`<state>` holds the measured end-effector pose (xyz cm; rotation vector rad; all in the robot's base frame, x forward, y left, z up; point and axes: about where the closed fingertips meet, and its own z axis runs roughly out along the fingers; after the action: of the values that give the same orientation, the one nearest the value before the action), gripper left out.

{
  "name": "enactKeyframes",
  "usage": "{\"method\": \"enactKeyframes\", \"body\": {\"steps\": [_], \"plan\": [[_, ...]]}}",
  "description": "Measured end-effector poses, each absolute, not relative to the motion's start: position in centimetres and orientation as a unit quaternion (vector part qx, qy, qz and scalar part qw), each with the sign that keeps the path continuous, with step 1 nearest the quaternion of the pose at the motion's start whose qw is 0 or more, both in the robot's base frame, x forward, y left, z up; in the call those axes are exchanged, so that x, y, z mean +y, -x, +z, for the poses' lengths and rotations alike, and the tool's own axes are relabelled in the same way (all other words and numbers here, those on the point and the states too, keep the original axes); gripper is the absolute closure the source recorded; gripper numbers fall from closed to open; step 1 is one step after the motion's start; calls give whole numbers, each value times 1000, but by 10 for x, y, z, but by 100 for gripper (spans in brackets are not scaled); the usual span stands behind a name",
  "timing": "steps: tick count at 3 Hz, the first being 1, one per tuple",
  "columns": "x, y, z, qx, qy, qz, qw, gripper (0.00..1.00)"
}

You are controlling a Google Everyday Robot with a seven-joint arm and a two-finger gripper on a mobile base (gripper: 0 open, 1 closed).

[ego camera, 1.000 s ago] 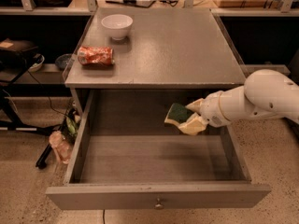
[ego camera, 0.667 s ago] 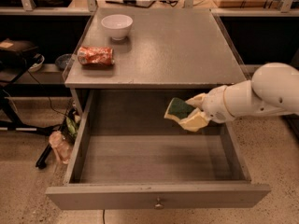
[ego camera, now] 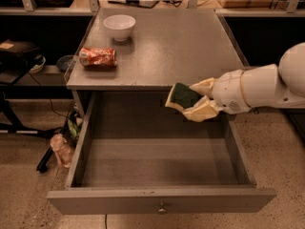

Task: Pick sponge from top drawer and place on counter

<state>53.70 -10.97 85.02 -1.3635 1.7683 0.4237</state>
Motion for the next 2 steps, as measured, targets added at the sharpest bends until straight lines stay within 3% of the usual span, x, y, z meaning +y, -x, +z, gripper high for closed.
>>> {"method": "enactKeyframes", "body": {"steps": [1,2], "plan": [[-110,-537,850,706,544,169,421,100],[-98,-574,857,688,560,155,436,100]]}}
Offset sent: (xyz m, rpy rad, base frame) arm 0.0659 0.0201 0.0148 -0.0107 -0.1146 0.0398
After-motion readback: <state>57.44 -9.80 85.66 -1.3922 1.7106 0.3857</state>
